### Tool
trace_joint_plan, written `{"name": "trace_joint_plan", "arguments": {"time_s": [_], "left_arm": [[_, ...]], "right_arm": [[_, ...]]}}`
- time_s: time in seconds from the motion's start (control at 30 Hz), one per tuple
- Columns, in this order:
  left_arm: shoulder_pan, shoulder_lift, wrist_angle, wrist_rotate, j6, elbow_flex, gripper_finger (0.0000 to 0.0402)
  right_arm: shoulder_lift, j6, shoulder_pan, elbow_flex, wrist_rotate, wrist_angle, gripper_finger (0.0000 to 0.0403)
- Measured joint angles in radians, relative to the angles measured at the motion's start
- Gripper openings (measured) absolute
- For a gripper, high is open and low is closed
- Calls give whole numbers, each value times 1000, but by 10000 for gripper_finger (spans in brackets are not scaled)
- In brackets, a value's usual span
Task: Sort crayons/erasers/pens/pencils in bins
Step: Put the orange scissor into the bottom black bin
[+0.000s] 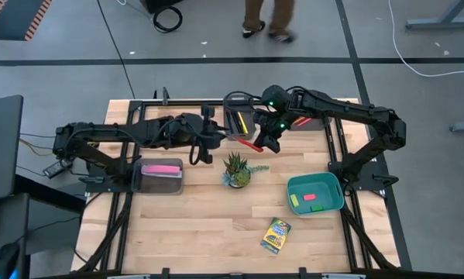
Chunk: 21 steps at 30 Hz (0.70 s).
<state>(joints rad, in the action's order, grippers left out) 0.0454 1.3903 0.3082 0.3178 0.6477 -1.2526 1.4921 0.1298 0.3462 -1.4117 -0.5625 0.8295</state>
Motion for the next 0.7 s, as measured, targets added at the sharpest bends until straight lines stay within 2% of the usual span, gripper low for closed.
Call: {"name": "trace_joint_plan", "arguments": {"time_s": [0.23, 0.4, 0.47, 0.7], "left_arm": [[-16, 2, 10, -3, 96, 0, 87], [-17, 2, 82, -11, 97, 0, 31], [-18, 2, 113, -12, 83, 0, 11], [-18, 2, 178, -8, -9, -1, 6]], "right_arm": [[0, -19, 4, 0, -7, 16, 33], [2, -17, 6, 0, -10, 16, 32], [2, -12, 7, 0, -10, 14, 31], [3, -2, 6, 1, -10, -1, 37]]}}
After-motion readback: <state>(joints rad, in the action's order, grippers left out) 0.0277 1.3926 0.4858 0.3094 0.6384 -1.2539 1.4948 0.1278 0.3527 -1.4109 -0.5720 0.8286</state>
